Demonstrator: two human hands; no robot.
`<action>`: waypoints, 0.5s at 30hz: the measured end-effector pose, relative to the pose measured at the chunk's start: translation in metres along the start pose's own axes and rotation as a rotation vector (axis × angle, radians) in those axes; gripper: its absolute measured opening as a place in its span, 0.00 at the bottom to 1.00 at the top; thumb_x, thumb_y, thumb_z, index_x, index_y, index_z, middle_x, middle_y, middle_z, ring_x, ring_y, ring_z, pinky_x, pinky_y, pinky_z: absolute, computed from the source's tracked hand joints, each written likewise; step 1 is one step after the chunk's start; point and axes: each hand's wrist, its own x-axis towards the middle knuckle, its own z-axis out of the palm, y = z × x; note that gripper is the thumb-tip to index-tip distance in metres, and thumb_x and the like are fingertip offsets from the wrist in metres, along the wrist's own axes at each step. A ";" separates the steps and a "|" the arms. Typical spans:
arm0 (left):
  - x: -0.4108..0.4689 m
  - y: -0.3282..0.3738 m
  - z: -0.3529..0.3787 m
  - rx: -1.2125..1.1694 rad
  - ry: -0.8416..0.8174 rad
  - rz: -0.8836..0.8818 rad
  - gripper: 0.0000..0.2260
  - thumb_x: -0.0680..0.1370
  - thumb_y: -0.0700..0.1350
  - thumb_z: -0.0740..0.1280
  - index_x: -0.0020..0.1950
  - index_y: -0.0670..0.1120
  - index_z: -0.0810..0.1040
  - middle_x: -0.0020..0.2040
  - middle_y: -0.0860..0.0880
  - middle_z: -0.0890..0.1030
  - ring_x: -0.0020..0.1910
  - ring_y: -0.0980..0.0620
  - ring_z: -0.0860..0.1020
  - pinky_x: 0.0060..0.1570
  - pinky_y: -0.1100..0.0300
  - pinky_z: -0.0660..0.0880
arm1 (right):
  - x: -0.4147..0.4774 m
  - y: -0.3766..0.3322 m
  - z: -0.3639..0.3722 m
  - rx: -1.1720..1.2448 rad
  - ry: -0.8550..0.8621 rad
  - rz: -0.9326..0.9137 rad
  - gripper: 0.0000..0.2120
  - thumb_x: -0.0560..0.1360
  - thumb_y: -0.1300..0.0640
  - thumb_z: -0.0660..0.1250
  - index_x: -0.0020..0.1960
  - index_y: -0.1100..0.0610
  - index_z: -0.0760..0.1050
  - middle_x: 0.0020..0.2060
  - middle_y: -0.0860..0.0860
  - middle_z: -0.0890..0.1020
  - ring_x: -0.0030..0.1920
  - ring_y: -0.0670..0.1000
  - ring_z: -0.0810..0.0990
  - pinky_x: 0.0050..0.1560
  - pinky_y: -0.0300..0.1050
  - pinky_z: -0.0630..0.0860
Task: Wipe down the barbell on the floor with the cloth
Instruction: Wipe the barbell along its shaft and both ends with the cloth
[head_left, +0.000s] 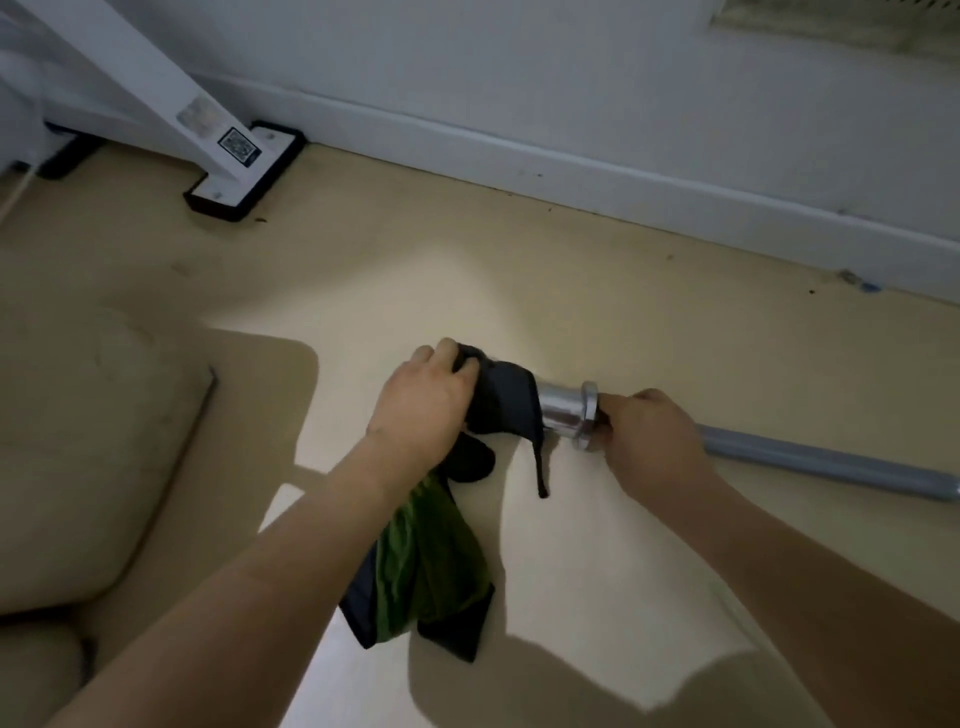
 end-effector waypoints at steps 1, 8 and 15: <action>0.006 0.026 -0.001 -0.020 0.021 0.078 0.23 0.64 0.43 0.74 0.58 0.44 0.75 0.52 0.43 0.75 0.46 0.43 0.75 0.39 0.54 0.72 | 0.004 0.000 -0.002 -0.005 -0.032 -0.001 0.09 0.71 0.63 0.66 0.50 0.56 0.79 0.39 0.57 0.82 0.43 0.58 0.76 0.38 0.45 0.68; 0.011 0.031 -0.001 -0.007 -0.005 0.075 0.19 0.64 0.42 0.73 0.54 0.44 0.76 0.49 0.44 0.76 0.42 0.43 0.78 0.29 0.55 0.72 | 0.030 0.010 -0.019 0.072 -0.187 -0.025 0.08 0.76 0.58 0.62 0.51 0.58 0.79 0.46 0.56 0.83 0.47 0.57 0.79 0.40 0.43 0.67; 0.023 0.033 -0.001 -0.021 0.045 -0.143 0.22 0.69 0.38 0.69 0.63 0.43 0.70 0.57 0.43 0.71 0.51 0.44 0.74 0.38 0.57 0.71 | 0.050 0.015 -0.031 0.131 -0.331 -0.007 0.10 0.77 0.55 0.62 0.51 0.56 0.81 0.46 0.56 0.82 0.47 0.57 0.79 0.40 0.43 0.68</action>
